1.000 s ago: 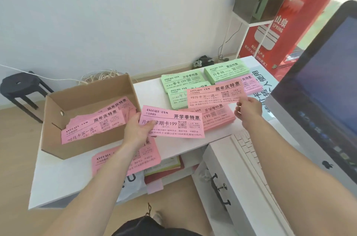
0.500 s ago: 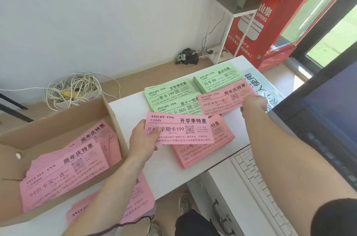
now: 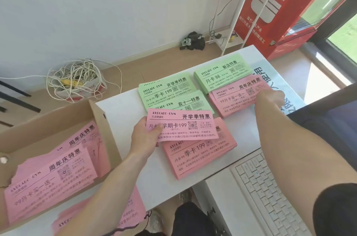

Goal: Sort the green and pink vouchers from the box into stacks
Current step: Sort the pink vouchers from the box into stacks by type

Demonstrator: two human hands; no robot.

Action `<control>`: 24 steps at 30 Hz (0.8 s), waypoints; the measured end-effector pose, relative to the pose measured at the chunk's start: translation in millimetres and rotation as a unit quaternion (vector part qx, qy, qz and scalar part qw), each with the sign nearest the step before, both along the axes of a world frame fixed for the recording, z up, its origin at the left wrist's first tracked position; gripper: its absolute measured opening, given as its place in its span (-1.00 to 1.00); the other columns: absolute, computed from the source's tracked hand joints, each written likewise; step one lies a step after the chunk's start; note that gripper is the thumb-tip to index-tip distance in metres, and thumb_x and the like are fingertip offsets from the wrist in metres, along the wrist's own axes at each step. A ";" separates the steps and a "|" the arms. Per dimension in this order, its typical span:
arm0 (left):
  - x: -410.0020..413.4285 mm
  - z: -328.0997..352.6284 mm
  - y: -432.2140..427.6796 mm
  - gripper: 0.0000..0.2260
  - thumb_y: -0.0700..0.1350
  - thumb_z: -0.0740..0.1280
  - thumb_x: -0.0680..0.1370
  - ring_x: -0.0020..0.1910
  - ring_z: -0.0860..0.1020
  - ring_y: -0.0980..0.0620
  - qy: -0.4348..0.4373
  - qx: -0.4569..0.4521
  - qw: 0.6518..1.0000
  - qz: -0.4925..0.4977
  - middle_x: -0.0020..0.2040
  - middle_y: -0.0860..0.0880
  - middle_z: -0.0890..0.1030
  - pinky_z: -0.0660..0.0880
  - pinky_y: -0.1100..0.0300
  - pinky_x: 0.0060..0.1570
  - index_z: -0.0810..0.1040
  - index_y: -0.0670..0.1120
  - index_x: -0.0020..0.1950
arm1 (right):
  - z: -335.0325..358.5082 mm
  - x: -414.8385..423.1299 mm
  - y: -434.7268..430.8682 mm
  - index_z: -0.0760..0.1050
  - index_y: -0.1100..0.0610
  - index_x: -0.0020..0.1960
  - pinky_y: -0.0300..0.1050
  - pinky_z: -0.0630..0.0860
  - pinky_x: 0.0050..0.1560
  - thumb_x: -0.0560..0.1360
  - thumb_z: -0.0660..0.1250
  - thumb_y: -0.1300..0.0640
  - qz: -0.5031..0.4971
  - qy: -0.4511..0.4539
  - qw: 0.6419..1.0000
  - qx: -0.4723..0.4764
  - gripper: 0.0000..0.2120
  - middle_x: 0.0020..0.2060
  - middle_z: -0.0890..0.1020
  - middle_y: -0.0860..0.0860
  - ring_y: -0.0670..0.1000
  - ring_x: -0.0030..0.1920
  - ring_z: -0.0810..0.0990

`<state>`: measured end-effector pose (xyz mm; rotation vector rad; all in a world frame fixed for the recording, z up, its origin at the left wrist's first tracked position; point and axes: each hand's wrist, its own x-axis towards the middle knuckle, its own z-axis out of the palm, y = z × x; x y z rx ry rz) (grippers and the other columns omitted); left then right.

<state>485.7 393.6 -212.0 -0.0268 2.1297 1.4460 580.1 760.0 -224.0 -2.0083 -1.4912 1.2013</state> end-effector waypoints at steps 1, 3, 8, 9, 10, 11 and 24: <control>1.0 -0.2 -0.3 -0.92 -0.17 0.36 0.61 -0.17 0.64 0.07 -0.002 0.001 1.000 0.002 -0.03 0.05 0.70 0.56 0.18 -0.35 0.57 0.00 0.07 | 1.6 -2.7 0.6 0.38 0.18 0.44 0.08 0.53 0.26 0.61 0.23 0.08 -0.016 -0.013 1.000 0.013 -0.58 0.33 0.55 0.15 0.19 0.31 0.56; 3.7 0.7 -2.1 -0.91 -0.17 0.36 0.62 -0.16 0.64 0.07 -0.006 0.005 1.000 0.005 -0.02 0.05 0.70 0.56 0.17 -0.34 0.57 -0.01 0.09 | 4.3 -4.9 -4.4 0.26 0.22 0.48 0.01 0.48 0.27 0.65 0.22 0.15 -0.046 -0.055 0.997 0.025 -0.57 0.37 0.50 0.18 0.18 0.36 0.53; 15.5 12.1 -16.1 -0.89 -0.18 0.37 0.61 -0.14 0.64 0.08 -0.009 0.025 1.000 0.005 -0.01 0.07 0.70 0.54 0.24 -0.37 0.56 -0.03 0.12 | 11.9 0.5 -57.0 0.34 0.21 0.36 0.12 0.63 0.13 0.63 0.20 0.19 0.026 -0.056 0.997 0.041 -0.69 0.23 0.57 0.21 0.23 0.11 0.67; 19.0 14.7 -21.4 -0.89 -0.18 0.37 0.61 -0.13 0.64 0.07 -0.008 0.027 1.000 0.002 -0.01 0.06 0.69 0.54 0.25 -0.37 0.56 -0.04 0.12 | 11.5 2.2 -70.5 0.40 0.20 0.26 0.15 0.65 0.08 0.62 0.19 0.20 0.050 -0.040 0.997 0.049 -0.77 0.17 0.60 0.20 0.23 0.04 0.68; 22.6 16.6 -27.4 -0.89 -0.19 0.36 0.61 -0.12 0.64 0.05 -0.008 0.030 1.000 0.001 0.00 0.05 0.69 0.53 0.25 -0.37 0.55 -0.05 0.12 | 14.2 3.2 -86.3 0.44 0.18 0.15 0.15 0.66 0.06 0.61 0.20 0.20 0.080 -0.027 0.995 0.055 -0.85 0.11 0.62 0.19 0.22 0.00 0.69; 26.4 17.9 -34.6 -0.89 -0.19 0.37 0.61 -0.11 0.64 0.03 -0.007 0.033 0.999 -0.001 0.01 0.03 0.69 0.53 0.25 -0.38 0.55 -0.05 0.12 | 17.3 4.7 -103.2 0.45 0.15 0.08 0.14 0.67 0.05 0.61 0.22 0.20 0.112 -0.016 0.991 0.064 -0.92 0.05 0.63 0.17 0.20 -0.02 0.69; 100.2 9.2 -201.4 -0.87 -0.18 0.35 0.63 -0.06 0.67 0.07 0.018 0.012 0.998 0.057 0.04 0.07 0.69 0.59 0.25 -0.32 0.56 -0.04 0.16 | 40.3 42.2 -323.8 0.59 0.11 0.10 -0.07 0.53 -0.12 0.57 0.30 0.14 0.446 0.024 0.889 0.106 -0.85 -0.08 0.66 0.00 0.08 -0.09 0.66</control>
